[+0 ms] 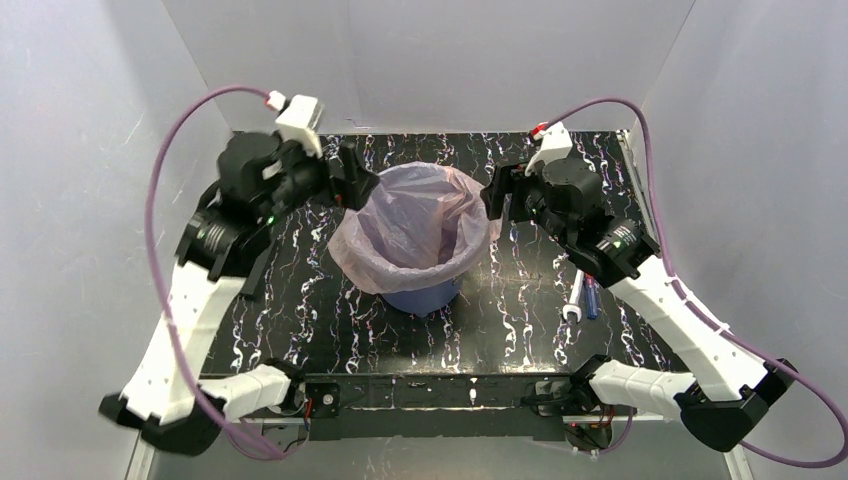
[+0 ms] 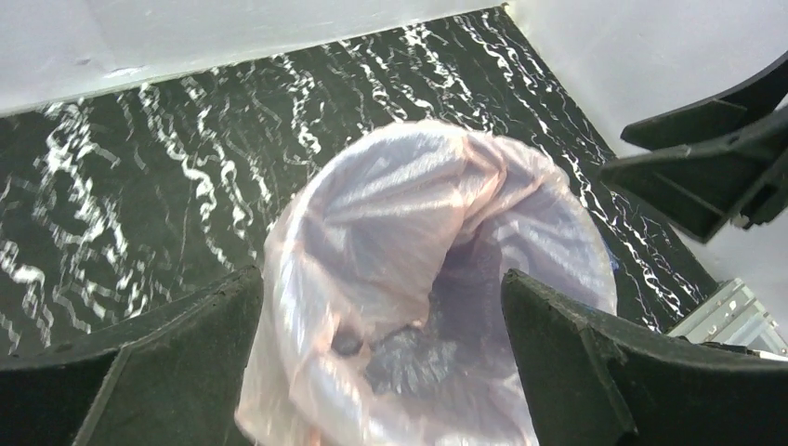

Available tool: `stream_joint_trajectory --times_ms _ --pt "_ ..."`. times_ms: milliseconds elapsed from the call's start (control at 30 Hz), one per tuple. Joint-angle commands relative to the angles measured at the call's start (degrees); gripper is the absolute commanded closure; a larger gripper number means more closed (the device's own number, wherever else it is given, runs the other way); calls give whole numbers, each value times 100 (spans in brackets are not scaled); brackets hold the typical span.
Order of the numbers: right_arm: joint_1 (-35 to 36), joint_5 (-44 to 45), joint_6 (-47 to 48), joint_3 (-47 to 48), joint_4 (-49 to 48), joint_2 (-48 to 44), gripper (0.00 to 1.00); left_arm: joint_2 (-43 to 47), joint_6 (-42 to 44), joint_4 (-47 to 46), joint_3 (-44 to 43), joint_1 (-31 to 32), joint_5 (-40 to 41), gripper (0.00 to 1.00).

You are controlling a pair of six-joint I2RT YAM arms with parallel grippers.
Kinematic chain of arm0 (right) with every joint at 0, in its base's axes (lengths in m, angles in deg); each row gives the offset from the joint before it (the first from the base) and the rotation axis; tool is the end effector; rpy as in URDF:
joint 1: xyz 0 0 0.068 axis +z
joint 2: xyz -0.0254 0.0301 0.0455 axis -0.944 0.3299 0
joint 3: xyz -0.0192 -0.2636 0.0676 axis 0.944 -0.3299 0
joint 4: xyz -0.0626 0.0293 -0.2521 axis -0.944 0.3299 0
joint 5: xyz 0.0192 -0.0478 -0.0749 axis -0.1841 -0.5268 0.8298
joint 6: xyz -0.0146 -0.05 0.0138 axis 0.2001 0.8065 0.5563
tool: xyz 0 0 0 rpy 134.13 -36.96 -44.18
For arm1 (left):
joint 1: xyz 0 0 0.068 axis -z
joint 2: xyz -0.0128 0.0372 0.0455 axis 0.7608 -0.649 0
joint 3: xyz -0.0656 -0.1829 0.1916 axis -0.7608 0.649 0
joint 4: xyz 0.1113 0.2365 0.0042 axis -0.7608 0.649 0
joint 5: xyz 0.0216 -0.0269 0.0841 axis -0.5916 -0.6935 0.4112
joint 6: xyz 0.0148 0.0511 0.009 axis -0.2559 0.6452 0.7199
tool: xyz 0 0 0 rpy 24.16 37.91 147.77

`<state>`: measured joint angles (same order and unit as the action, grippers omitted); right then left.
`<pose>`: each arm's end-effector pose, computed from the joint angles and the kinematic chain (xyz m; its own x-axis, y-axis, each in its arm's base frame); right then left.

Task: Put the trash bags into the trash bin
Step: Adjust the trash bag in the trash bin.

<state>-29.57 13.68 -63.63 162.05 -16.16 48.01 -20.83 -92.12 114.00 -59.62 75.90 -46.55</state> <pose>0.1809 0.1435 0.4280 -0.3142 0.0946 -0.9446 -0.3227 0.9251 0.2000 0.1947 -0.1025 0.5004 -0.2518 -0.0805 -0.9644 0.5353 0.8186 -0.2081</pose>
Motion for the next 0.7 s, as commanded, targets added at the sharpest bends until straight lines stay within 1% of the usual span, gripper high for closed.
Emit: stream_joint_trajectory --times_ms 0,67,133,200,300,367,533,600,667 --pt "-30 307 -219 -201 -350 -260 19 1174 -565 148 925 -69 906 2" --pt "-30 406 -232 -242 -200 -317 20 1792 -876 369 1315 -83 1407 2" --pt "-30 607 -232 -243 -4 -350 20 2363 -1109 480 1766 -83 1501 2" --pt "-30 927 -209 -257 194 -375 20 2753 -1212 786 2058 -88 1570 2" --pt "-36 1361 -147 -344 487 -358 20 2939 -1450 1391 2246 -88 1669 2" --pt "-39 1534 -161 -422 625 -356 20 3022 -1657 1613 2393 -88 1738 2" --pt "-68 1562 -236 -614 850 -349 20 3270 -2015 1778 2787 -88 1817 2" --pt "-101 1471 -281 -688 904 -323 21 3307 -2145 1949 2807 -88 1898 2" --pt "-149 1304 -322 -717 941 -299 24 3368 -2235 1864 2905 -85 1727 2"
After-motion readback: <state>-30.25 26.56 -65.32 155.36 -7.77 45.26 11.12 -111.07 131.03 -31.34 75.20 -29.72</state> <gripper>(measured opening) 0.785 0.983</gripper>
